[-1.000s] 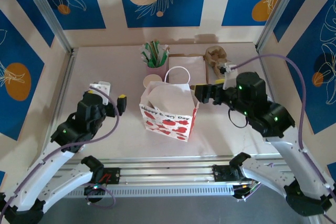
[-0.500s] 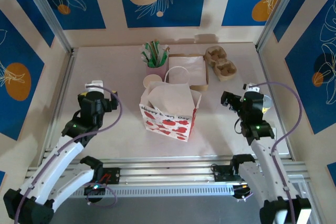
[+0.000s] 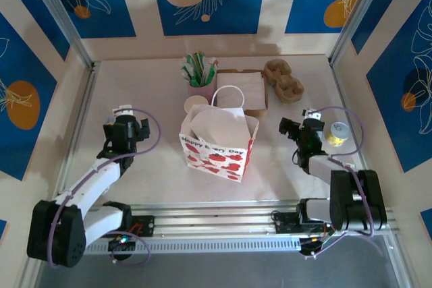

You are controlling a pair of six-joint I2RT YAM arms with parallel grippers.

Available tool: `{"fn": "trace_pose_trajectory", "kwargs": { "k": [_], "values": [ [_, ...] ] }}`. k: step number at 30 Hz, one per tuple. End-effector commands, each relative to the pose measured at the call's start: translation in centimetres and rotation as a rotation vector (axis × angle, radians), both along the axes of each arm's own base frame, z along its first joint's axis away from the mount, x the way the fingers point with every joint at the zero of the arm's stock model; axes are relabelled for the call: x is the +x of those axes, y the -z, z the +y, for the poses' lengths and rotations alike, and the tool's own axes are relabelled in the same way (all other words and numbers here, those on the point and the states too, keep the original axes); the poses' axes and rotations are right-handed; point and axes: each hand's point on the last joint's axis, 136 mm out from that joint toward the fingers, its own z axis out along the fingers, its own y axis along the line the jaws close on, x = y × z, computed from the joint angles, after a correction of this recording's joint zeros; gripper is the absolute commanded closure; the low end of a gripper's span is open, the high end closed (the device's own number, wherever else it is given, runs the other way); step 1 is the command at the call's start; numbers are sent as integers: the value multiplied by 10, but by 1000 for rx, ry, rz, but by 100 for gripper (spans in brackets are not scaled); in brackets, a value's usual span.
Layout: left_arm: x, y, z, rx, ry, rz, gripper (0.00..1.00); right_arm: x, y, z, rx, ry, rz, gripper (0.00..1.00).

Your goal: Pack the takeout coffee

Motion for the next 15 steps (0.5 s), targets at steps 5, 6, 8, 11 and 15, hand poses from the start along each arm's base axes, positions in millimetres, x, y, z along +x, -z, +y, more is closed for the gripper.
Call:
{"fn": "trace_pose_trajectory", "kwargs": {
  "k": [5, 6, 8, 11, 15],
  "values": [
    [28, 5, 10, -8, 29, -156, 0, 43, -8, 37, -76, -201, -130, 1],
    [30, 8, 12, -7, 23, -165, 0, 43, -10, 36, -84, -186, -153, 1],
    [36, 16, 15, -17, 23, -181, 0, 41, -7, 32, -73, -174, -119, 1],
    [47, 28, 17, -15, 34, -151, 0, 41, -8, 32, -66, -179, -121, 1],
    [64, 43, -11, -10, 202, -134, 0, 41, -8, 33, -70, -178, -122, 1]
  ]
}}
